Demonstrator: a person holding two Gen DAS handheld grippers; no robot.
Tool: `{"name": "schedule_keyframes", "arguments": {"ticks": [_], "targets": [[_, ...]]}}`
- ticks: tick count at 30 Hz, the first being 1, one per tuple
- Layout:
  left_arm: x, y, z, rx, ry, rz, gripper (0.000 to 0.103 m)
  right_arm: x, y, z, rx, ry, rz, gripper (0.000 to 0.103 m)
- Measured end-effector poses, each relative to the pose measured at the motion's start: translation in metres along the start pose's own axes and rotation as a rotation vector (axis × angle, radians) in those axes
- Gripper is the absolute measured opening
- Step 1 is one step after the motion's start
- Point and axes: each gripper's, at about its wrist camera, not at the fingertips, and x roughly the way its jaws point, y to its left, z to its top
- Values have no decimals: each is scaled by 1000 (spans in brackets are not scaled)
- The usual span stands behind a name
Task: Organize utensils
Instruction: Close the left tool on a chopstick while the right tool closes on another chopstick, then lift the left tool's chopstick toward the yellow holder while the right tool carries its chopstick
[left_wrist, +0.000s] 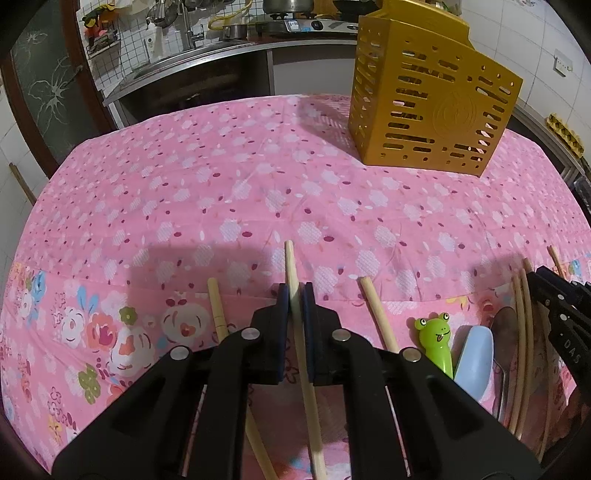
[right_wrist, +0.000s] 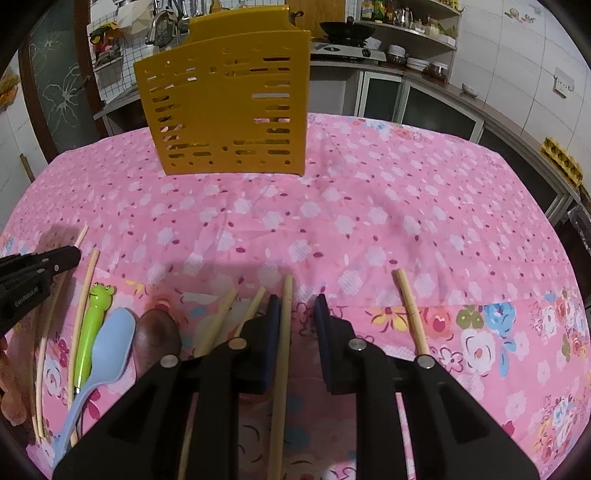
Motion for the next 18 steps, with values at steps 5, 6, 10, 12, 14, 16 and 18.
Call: {"name": "schedule_keyframes", "arguments": {"ticks": [5, 6, 10, 12, 14, 16, 18], "targets": [[-1, -2, -1, 4, -13, 3, 4, 1, -2, 0, 20, -16, 21, 9], [-2, -2, -1, 6, -16, 2, 4, 0, -2, -1, 21, -21, 22, 8], [-6, 0, -5, 1, -26, -13, 4, -2, -5, -4, 40, -43, 36, 7], [-7, 0, -6, -1, -29, -19, 4, -3, -7, -5, 51, -51, 43, 7], [-8, 0, -7, -5, -34, -24, 4, -4, -9, -4, 60, -58, 48, 7], [-8, 2, -8, -9, -42, -30, 4, -5, -10, -5, 68, -67, 50, 7], [-8, 2, -8, -12, -46, -35, 4, -6, -12, -5, 74, -75, 53, 7]]}}
